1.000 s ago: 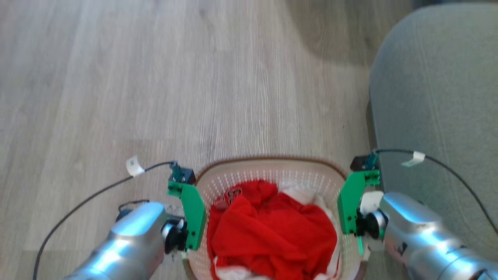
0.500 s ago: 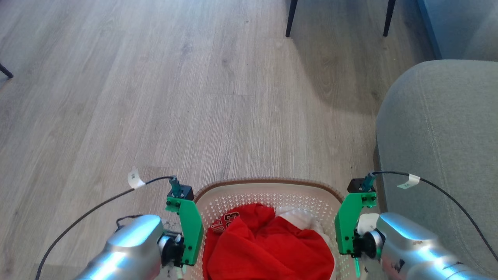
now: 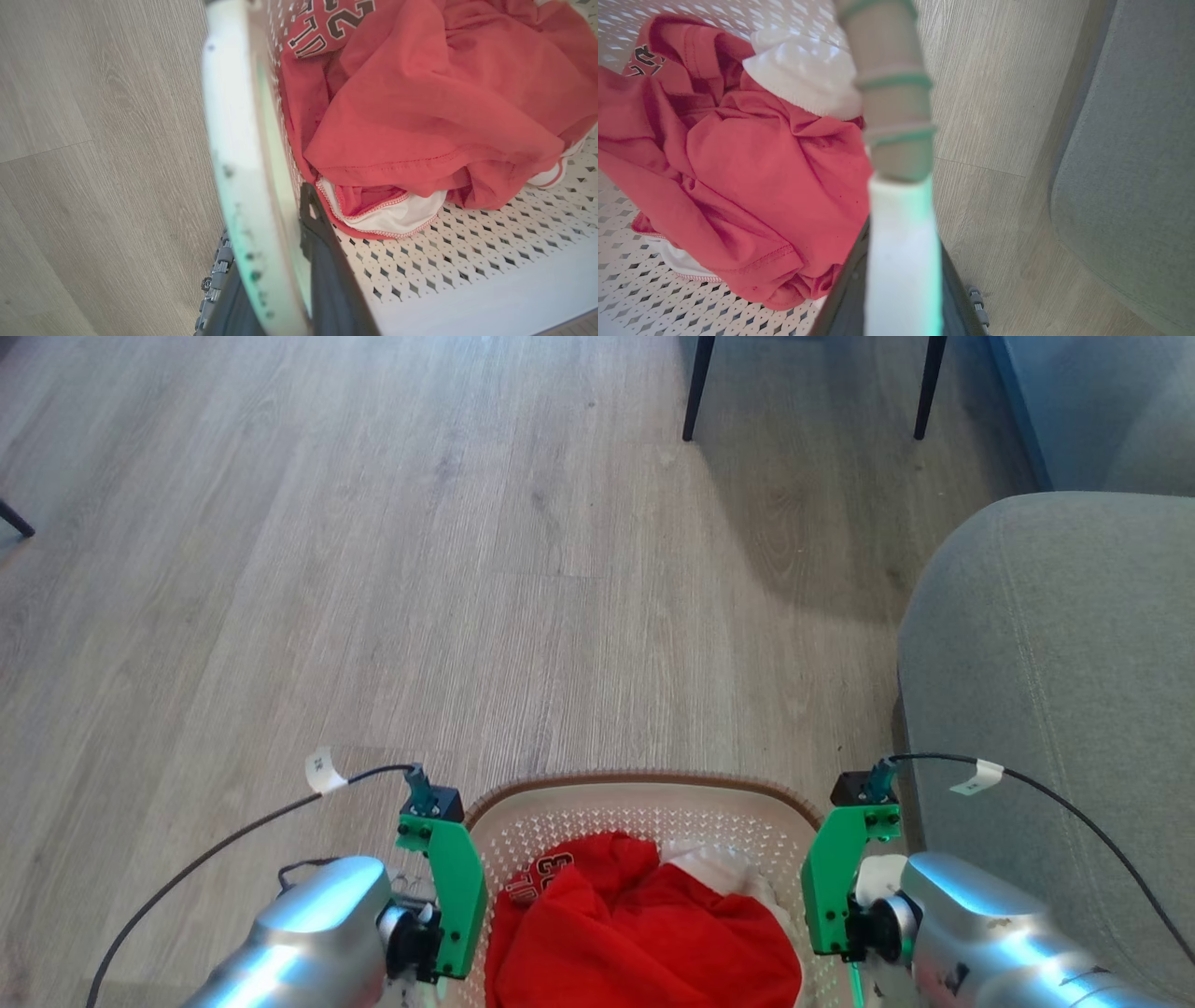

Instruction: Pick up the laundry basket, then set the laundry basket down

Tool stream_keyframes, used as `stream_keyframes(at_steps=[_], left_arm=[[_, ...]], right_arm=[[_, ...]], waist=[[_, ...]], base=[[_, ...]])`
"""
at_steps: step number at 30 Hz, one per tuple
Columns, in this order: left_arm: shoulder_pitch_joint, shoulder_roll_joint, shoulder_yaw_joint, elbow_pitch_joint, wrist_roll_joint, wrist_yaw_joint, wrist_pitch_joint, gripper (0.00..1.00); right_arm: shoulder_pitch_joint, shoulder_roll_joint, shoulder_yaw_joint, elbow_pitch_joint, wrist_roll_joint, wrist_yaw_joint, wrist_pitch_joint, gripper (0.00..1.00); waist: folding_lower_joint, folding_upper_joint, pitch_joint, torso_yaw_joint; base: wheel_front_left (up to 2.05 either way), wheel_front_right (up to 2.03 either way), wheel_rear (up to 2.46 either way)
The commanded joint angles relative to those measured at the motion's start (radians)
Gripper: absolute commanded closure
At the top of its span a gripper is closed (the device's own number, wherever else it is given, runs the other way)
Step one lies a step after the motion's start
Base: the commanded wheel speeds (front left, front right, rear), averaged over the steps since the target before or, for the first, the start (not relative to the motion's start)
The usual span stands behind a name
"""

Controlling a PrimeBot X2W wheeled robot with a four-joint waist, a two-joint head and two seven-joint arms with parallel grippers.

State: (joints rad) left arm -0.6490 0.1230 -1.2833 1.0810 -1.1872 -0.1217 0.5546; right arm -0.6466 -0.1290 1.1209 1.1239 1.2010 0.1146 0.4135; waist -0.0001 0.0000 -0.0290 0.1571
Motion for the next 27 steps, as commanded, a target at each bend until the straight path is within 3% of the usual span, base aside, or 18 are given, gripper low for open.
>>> stream_keyframes(at_steps=[1,27], left_arm=[[-0.039,0.012,0.004,-0.019,0.007,-0.009,0.006,1.00],[-0.039,0.006,0.003,-0.010,0.005,-0.009,0.009,1.00]], right_arm=[[-0.034,0.024,0.017,-0.032,-0.001,0.016,-0.005,1.00],[-0.045,0.019,0.077,-0.024,0.061,0.016,-0.020,1.00]], waist=[[0.0001,0.0000,-0.001,-0.001],[0.0001,0.0000,-0.009,-0.001]], base=[[0.00,0.00,0.00],[0.00,0.00,0.00]])
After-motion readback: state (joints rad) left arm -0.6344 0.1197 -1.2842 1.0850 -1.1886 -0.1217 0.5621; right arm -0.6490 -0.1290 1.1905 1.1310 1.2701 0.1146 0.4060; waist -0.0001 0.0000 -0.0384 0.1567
